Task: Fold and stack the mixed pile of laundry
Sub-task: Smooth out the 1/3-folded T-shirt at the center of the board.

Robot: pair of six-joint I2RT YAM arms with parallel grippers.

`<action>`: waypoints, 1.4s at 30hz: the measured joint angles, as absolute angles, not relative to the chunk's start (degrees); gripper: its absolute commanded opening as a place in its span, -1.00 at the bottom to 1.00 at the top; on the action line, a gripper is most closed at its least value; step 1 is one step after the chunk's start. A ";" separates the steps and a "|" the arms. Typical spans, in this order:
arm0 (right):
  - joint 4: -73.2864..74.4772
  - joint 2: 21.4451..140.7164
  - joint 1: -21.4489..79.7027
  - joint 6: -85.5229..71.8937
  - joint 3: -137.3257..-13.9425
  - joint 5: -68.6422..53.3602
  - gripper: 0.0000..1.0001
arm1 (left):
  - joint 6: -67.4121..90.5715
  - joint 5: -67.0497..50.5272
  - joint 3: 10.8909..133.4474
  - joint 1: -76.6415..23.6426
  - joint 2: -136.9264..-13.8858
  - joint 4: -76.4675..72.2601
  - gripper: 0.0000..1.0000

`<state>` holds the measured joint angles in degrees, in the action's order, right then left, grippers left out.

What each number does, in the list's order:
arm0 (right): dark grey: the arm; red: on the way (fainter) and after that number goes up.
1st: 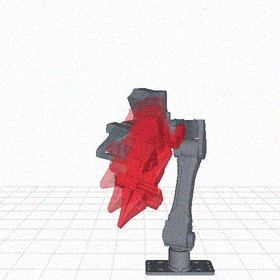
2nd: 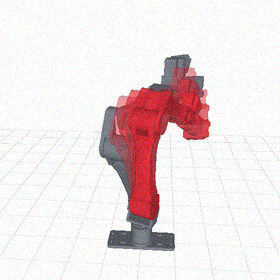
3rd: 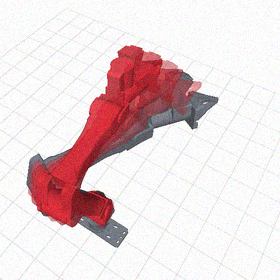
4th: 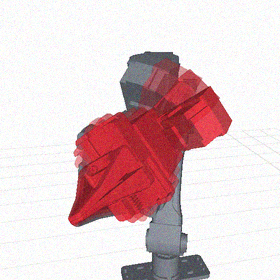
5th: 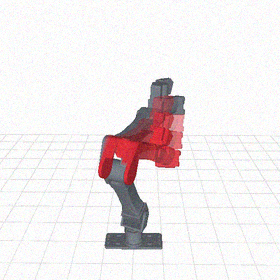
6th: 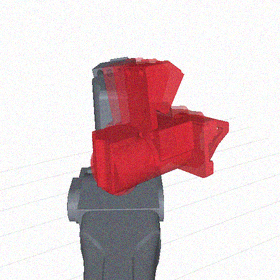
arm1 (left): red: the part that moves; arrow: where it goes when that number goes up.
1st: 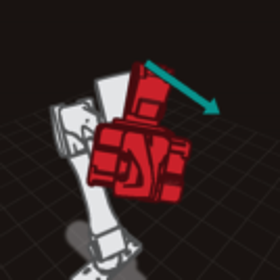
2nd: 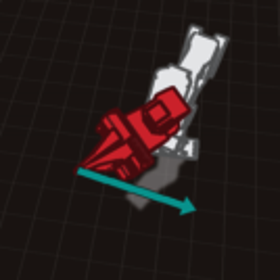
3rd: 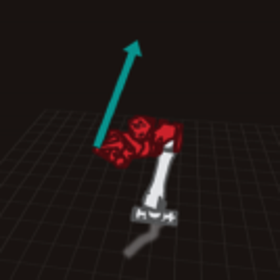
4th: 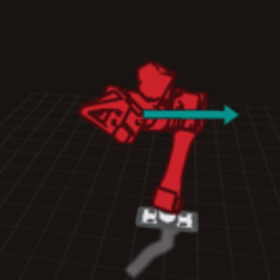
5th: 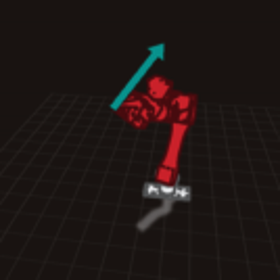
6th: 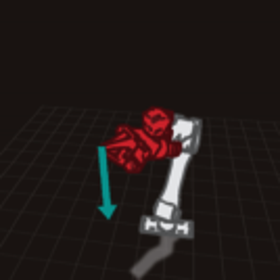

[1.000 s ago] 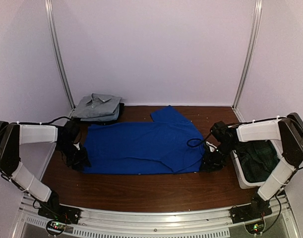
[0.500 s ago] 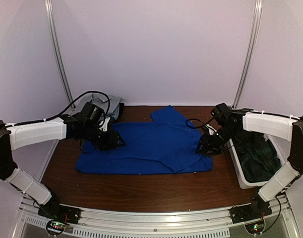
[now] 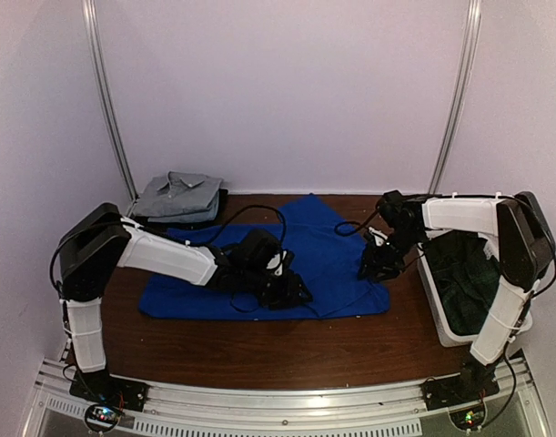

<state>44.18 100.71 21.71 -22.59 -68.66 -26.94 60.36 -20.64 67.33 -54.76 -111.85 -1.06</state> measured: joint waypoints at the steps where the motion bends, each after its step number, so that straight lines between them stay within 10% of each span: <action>1: 44.16 101.25 21.71 -22.39 -68.93 -26.96 -0.15 | 61.14 -20.69 67.61 -54.76 -113.19 -1.91 -0.06; 20: 43.92 102.98 21.71 -21.15 -69.14 -28.27 -0.32 | 66.19 -22.92 72.93 -58.98 -121.49 -6.39 -0.02; 34: 45.10 102.98 21.71 -21.04 -69.78 -28.86 -0.96 | 67.96 -23.22 73.60 -58.98 -123.11 -6.92 -0.99; 42: 46.94 102.98 21.58 -20.97 -75.33 -29.91 -1.00 | 66.46 -22.70 75.33 -58.11 -121.01 -4.84 -1.00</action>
<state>46.94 102.98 21.58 -20.97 -75.33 -29.91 66.46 -22.70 75.33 -58.11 -121.01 -4.84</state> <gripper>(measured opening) 0.011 0.026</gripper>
